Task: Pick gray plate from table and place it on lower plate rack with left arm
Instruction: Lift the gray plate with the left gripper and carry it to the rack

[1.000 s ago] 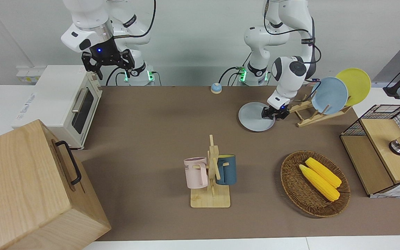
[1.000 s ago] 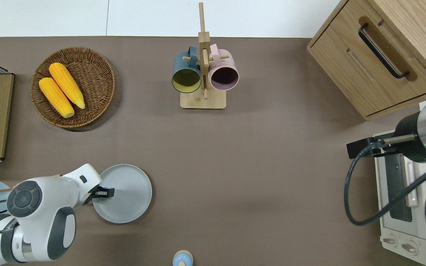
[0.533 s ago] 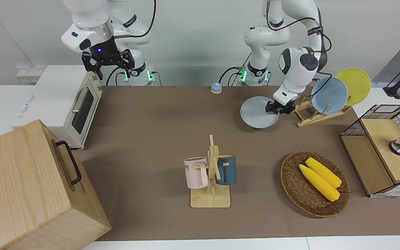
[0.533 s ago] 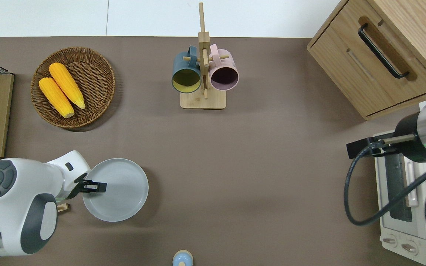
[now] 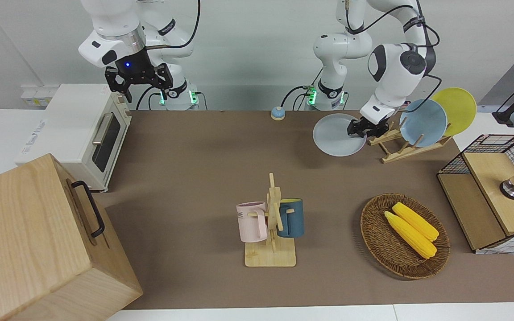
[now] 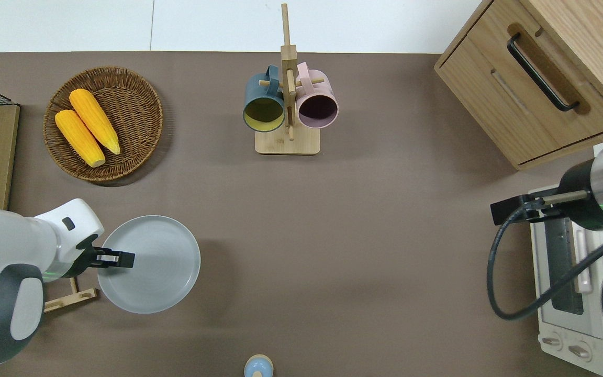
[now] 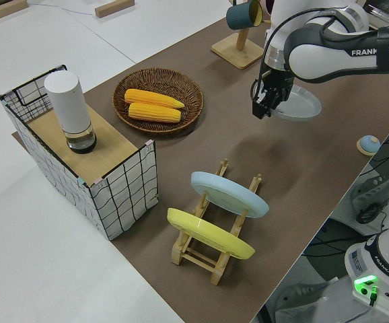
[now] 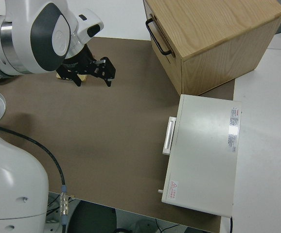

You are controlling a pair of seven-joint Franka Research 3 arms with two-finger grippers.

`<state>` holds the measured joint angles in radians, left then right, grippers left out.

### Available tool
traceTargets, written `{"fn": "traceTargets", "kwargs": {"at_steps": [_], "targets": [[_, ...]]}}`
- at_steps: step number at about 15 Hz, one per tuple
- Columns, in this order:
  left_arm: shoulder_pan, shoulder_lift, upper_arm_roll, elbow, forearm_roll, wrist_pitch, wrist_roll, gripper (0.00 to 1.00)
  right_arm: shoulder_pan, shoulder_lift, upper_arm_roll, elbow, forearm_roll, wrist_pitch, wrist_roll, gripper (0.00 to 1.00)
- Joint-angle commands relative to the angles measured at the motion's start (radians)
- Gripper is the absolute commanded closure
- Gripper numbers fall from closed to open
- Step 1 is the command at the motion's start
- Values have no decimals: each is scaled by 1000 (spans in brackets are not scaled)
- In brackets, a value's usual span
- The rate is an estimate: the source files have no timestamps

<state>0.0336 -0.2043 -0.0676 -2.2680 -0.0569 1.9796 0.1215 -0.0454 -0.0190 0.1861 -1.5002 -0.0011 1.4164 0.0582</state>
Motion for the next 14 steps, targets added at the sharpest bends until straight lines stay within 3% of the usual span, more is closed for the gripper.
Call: {"fn": "traceTargets", "kwargs": {"at_steps": [1, 10, 14], "targets": [[3, -4, 14, 128, -14, -148, 23, 1000, -10, -2, 6, 6, 10, -14, 0, 13], [2, -10, 75, 304, -58, -347, 35, 1000, -10, -2, 6, 6, 10, -14, 0, 11], [5, -10, 80, 355, -51, -381, 35, 1000, -10, -2, 6, 6, 10, -14, 0, 11]]}}
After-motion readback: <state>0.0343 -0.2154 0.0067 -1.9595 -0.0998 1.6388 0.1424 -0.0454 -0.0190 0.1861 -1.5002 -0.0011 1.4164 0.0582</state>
